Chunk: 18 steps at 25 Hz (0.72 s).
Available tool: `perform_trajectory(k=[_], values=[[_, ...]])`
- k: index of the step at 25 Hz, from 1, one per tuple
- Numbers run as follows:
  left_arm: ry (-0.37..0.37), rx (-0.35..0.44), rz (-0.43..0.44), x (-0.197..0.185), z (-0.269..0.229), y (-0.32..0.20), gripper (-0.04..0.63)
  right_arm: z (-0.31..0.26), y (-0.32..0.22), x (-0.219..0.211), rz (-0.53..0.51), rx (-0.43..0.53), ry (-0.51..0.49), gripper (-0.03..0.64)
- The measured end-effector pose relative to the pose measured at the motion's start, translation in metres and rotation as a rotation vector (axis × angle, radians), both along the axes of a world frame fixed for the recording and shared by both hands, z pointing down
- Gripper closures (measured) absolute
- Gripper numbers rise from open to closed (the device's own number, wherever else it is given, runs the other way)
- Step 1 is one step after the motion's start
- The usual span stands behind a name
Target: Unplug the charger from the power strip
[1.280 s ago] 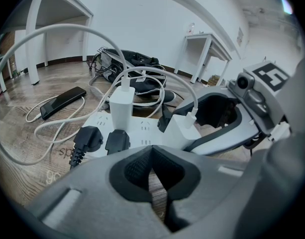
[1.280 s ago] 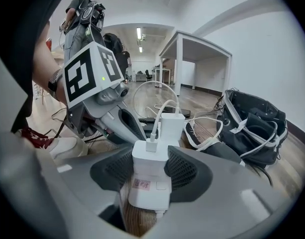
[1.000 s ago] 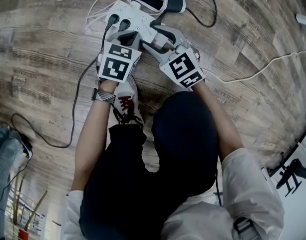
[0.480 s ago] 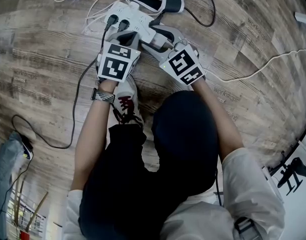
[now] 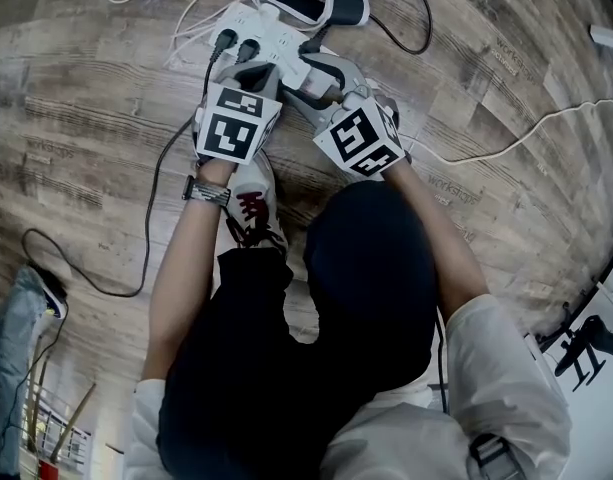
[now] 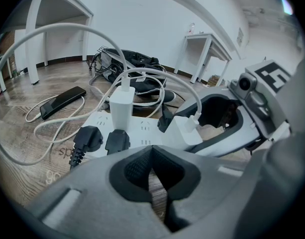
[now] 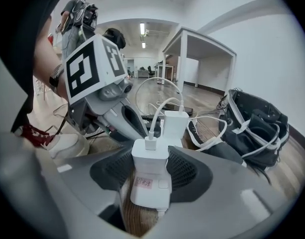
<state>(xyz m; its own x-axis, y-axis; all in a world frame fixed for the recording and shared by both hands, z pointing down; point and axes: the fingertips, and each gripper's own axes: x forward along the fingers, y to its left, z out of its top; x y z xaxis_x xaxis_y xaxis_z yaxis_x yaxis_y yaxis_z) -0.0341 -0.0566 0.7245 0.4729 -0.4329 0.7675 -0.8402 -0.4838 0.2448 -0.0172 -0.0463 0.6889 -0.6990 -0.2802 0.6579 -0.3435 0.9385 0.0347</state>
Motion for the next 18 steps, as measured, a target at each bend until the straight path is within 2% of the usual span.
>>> perform_trajectory(k=[3, 7, 15, 18], values=[[0.003, -0.003, 0.001, 0.0003, 0.0001, -0.0004, 0.594, 0.0, -0.0033, 0.0003, 0.036, -0.052, -0.053, 0.394], [0.004, -0.006, -0.002, 0.0002, 0.0004, 0.0002, 0.594, -0.0006, -0.0042, 0.0003, 0.041, -0.066, -0.069, 0.396], [0.004, 0.002, -0.003, 0.0005, -0.0003, -0.001, 0.594, -0.0017, -0.0006, -0.0005, -0.01, 0.023, 0.013, 0.396], [0.0, -0.004, -0.006, -0.0005, 0.0, -0.0001, 0.594, -0.0015, 0.0, -0.0012, -0.011, 0.038, 0.016, 0.396]])
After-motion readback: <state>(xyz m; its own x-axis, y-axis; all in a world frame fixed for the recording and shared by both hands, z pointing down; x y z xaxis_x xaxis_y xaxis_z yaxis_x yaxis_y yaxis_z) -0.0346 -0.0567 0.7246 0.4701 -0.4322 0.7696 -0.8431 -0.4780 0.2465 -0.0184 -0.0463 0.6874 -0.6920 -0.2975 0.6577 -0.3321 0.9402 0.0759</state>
